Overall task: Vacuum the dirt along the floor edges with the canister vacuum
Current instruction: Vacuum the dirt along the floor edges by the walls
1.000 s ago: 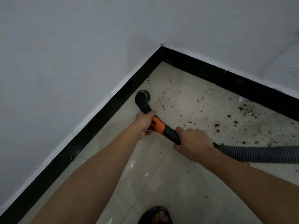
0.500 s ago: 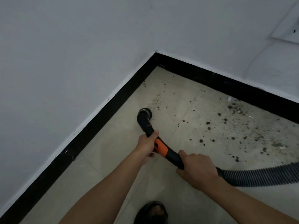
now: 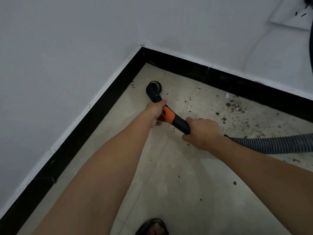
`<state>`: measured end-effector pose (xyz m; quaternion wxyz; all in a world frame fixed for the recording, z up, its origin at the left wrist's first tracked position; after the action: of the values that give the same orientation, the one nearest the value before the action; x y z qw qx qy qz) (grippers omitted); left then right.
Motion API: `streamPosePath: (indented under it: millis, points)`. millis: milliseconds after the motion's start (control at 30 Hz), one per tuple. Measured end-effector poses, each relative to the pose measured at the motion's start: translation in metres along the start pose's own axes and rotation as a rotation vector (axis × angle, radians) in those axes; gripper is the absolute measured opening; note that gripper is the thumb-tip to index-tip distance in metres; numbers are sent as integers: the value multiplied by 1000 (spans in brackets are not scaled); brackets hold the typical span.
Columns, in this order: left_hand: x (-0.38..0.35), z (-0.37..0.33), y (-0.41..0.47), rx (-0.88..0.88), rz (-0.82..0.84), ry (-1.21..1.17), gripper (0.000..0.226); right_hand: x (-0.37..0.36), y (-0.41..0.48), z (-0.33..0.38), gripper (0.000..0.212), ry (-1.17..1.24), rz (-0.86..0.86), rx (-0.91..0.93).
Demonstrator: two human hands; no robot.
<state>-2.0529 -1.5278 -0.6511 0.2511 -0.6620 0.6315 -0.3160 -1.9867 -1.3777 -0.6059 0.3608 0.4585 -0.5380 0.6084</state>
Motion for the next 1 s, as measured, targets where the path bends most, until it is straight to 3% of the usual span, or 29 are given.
streamPosePath:
  millis: [133,333,500,1000]
  points:
    - [29,29,-30,25,-42,-10,44,-7,-28,25,33,23,15,78]
    - [82,134,-103,49,-227,-65,45,-44,-112,78,38,75,90,277]
    - [82,178,-144,76,-224,-81,41,-74,-162,89,42,79,169,276]
    - [-26,41,-39,11,54,26,54,-24,-59,-16,34,-2,-24,-34]
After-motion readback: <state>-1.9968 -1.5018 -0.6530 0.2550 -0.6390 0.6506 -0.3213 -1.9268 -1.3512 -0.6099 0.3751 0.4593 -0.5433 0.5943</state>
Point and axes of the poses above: each hand's wrist, its own y-axis towards the middle knuckle, its own x-axis out of the back of the hand, z = x × y, the point moved 8 cm from there along y, towards the middle knuckle, and after that the axes turned 8 degrees about -y, right-handed, at the moved point
